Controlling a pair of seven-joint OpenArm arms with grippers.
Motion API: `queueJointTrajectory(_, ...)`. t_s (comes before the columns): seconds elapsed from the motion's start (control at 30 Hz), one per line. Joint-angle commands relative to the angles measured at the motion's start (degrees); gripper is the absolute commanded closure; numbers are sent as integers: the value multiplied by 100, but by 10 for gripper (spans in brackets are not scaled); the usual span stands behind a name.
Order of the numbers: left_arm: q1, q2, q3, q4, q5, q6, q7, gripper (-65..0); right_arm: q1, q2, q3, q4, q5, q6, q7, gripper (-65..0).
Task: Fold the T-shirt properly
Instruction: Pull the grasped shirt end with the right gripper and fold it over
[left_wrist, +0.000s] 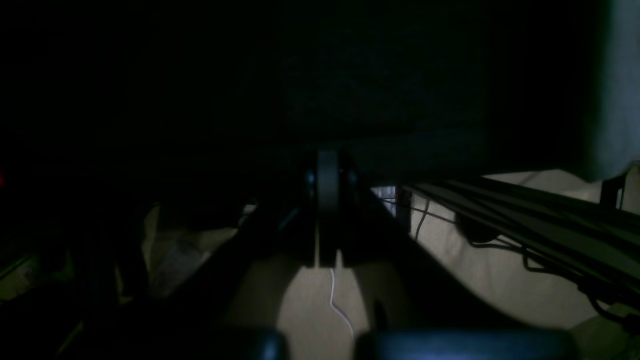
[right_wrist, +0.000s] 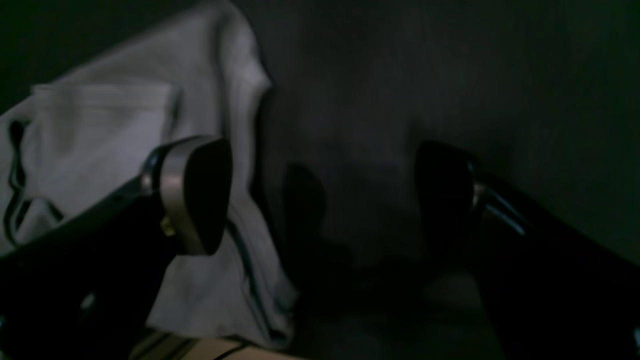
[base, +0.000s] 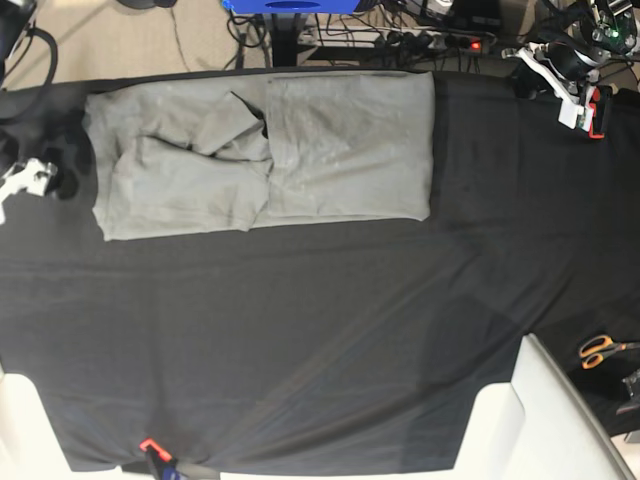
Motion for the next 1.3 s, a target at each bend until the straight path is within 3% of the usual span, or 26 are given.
queueJointTrajectory(0.0, 27, -95, -47, 76, -65, -49, -106, 0, 151, 137, 56, -181, 107, 41, 19, -543)
queueJointTrajectory(0.17, 27, -112, -47, 76, -65, -49, -115, 0, 221, 145, 12, -761, 107, 41, -25, -545)
queueJointTrajectory(0.33, 18, -112, -47, 76, -65, -49, -115, 0, 151, -4, 3, -735, 107, 41, -983, -545)
queueJointTrajectory(0.43, 18, -112, -47, 76, -65, -49, -115, 0, 28, -180, -24, -700, 98, 41, -1221, -545)
queueJointTrajectory(0.6, 9, -104, -38, 76, -56, -49, -115, 0, -236, -347, -885, -146, 107, 41, -1168, -537)
queueJointTrajectory(0.8, 9, -95, -29, 76, -56, -49, -115, 0, -342, -743, -929, 285, 107, 41, -1229, -536)
queueJointTrajectory(1.13, 9, -95, -21, 76, -56, -49, -115, 0, -385, -839, -1500, 258, 89, 41, -1062, -530)
queueJointTrajectory(1.2, 9, -95, -21, 76, -56, -49, -115, 0, -385, -839, -1527, 223, 89, 41, -843, -477)
queueJointTrajectory(1.27, 9, -95, -29, 76, -56, -49, -115, 0, -368, -813, -1527, 83, 80, 41, -720, -366)
